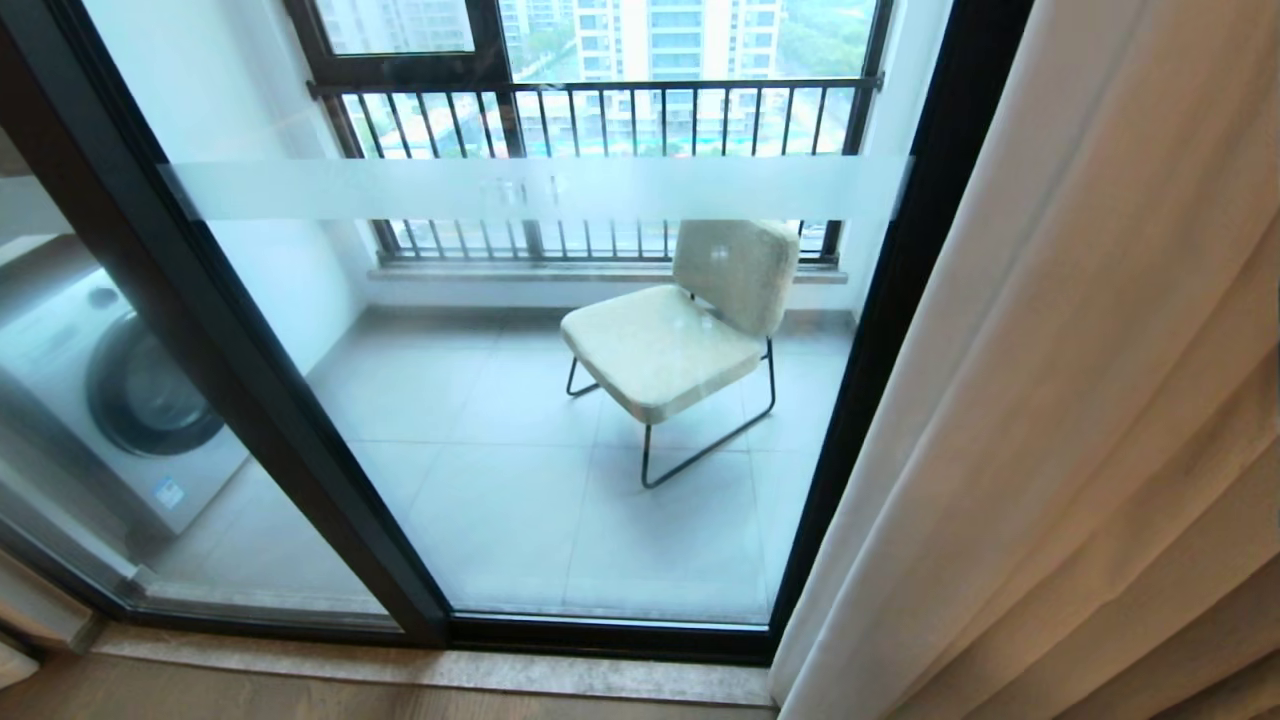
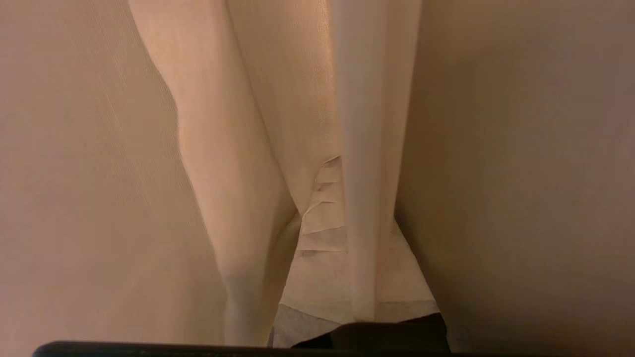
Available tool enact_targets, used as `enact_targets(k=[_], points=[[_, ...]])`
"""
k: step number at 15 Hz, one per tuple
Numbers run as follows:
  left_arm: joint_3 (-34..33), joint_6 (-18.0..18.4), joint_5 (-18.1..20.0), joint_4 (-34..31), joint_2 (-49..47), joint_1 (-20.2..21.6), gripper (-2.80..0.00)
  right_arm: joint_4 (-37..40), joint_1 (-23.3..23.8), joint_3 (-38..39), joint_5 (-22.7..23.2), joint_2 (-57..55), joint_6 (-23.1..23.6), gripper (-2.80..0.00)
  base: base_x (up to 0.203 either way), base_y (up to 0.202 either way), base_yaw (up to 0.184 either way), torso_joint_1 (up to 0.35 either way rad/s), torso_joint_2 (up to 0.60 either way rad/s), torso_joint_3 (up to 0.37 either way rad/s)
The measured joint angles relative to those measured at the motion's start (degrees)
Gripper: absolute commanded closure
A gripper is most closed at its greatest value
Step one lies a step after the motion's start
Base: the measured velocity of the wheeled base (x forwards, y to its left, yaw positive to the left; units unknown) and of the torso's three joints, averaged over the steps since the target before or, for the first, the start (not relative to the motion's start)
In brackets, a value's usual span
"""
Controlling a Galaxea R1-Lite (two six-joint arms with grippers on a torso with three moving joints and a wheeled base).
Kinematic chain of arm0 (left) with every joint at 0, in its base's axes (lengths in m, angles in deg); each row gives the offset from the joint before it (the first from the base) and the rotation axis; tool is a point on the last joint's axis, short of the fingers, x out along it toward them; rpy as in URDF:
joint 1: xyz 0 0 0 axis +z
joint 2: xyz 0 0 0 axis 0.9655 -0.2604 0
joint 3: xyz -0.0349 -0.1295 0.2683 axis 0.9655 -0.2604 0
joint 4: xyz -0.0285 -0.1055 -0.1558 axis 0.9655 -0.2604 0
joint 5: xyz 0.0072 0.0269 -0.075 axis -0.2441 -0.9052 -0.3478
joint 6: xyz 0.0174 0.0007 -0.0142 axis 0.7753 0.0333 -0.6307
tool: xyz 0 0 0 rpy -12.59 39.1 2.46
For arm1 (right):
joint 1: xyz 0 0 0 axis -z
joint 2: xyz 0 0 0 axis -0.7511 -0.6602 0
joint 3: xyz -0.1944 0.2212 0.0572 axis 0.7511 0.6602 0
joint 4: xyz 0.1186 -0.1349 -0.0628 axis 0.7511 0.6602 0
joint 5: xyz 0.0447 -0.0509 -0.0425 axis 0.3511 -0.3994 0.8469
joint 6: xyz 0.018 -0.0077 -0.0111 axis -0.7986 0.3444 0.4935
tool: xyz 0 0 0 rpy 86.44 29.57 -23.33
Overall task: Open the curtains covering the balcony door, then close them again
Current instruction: Pull the inner curtains open on both sides
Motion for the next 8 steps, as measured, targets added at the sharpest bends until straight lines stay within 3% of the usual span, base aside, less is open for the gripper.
enact_targets(k=[2,8], points=[[0.0,0.0,0.0,0.0,0.0,0.0,0.00,-0.1,0.2,0.0,0.0,0.1,0.0,0.00,0.000,-0.095,0.001,0.002,0.01,0.002],[0.0,0.0,0.0,0.0,0.0,0.0,0.00,0.1,0.4,0.0,0.0,0.0,-0.1,0.00,0.000,0.000,0.000,0.000,0.00,0.000]])
